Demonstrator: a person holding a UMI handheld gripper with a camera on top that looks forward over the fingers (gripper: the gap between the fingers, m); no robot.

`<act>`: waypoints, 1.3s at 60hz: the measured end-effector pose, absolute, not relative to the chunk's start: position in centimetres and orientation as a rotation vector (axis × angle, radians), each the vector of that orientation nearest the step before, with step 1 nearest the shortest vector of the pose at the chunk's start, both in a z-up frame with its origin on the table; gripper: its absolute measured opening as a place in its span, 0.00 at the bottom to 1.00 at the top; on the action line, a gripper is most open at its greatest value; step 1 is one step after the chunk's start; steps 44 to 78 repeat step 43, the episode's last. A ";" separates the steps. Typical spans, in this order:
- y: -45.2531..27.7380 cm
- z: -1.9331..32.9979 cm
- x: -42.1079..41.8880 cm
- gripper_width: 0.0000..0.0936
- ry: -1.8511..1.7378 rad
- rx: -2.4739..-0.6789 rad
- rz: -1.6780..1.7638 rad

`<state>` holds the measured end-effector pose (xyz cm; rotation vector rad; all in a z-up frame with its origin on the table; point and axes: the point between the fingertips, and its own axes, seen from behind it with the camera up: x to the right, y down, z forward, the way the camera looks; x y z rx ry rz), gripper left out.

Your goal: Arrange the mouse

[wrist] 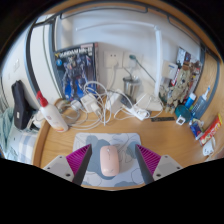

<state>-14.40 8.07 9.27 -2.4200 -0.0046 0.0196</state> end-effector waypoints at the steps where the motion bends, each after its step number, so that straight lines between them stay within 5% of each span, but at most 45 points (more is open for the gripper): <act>1: 8.0 10.1 -14.4 0.92 -0.003 -2.412 0.025; 12: 7.3 17.6 -13.8 0.92 0.022 -2.336 0.057; 25: 7.1 22.4 -13.5 0.91 -0.015 -2.249 0.039; 78: 5.6 21.4 -14.3 0.92 -0.041 -2.271 0.065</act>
